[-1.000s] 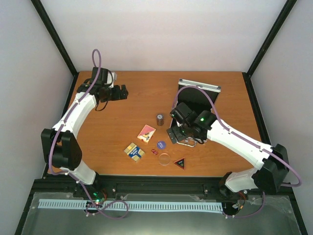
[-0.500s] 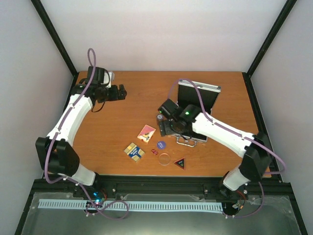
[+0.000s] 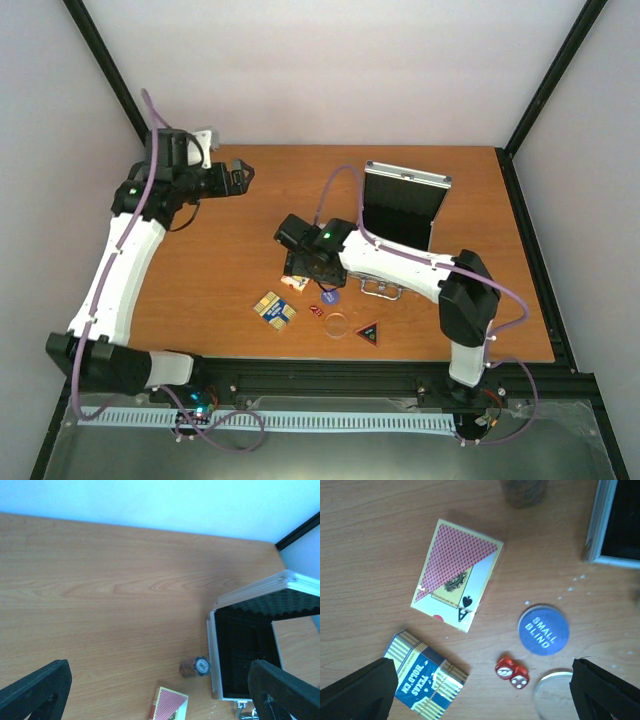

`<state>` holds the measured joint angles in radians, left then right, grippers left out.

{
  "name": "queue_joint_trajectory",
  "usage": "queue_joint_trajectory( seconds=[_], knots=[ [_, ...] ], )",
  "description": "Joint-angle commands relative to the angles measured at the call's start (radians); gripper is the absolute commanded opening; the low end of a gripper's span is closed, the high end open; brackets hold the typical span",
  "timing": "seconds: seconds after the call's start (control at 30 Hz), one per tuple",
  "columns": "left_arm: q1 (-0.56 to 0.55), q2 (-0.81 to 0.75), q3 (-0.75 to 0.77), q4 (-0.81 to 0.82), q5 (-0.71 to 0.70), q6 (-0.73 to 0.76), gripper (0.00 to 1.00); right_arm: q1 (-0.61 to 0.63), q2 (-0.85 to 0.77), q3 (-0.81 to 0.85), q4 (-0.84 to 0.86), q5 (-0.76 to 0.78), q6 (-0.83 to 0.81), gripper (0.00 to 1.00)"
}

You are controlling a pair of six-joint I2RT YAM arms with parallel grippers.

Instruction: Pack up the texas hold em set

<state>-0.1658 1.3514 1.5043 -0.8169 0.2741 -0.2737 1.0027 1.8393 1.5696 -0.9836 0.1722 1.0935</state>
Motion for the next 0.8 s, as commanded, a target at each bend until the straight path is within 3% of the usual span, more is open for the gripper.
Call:
queue_joint_trajectory(
  seconds=[0.0,0.6,0.77],
  knots=[
    [-0.005,-0.089,0.003,-0.008,0.038,0.003,1.0,0.034,0.042,0.043,0.037,-0.019,0.174,0.96],
    [-0.005,-0.182,-0.015,-0.006,0.082,-0.022,1.0,0.034,0.306,0.287,-0.035,-0.068,0.277,1.0],
    [-0.005,-0.202,-0.03,-0.023,0.067,-0.008,1.0,-0.005,0.333,0.254,-0.034,-0.11,0.271,0.99]
  ],
)
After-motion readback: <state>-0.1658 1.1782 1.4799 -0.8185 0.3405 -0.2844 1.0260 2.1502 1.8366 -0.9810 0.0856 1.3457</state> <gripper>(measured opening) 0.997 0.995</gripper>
